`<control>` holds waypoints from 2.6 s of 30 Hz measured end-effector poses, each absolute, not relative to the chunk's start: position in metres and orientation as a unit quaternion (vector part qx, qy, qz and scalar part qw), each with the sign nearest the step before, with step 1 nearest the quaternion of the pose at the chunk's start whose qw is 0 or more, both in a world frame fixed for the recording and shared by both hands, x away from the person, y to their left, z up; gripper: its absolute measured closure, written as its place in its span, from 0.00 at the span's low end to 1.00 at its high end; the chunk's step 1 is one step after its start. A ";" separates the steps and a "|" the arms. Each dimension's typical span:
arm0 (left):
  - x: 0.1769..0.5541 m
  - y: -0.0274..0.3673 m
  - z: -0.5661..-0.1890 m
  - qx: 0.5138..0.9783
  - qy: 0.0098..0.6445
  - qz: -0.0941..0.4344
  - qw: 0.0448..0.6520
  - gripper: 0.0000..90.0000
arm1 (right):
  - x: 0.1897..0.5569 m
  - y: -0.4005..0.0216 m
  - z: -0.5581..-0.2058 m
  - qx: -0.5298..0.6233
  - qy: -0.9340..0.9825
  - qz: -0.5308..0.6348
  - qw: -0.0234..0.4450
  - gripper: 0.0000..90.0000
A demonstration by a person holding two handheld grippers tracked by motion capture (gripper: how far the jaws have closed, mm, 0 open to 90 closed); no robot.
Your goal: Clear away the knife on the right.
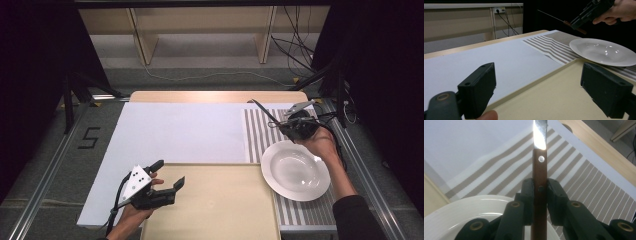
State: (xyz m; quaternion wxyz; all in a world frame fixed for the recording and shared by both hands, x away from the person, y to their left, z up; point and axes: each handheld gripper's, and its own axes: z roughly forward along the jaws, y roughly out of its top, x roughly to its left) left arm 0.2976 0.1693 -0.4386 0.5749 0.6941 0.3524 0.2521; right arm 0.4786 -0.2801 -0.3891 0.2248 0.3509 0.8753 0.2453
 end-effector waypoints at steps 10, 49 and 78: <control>0.296 0.169 -0.438 0.693 0.350 0.252 0.578 0.14 | 0.447 -0.269 -0.377 0.342 0.869 0.286 0.215 0.86; 0.296 0.171 -0.437 0.691 0.354 0.256 0.576 0.14 | 0.348 -0.237 -0.398 0.324 0.869 0.345 0.149 0.86; 0.295 0.173 -0.435 0.687 0.357 0.260 0.577 0.14 | 0.294 -0.214 -0.417 0.320 0.876 0.351 0.082 0.86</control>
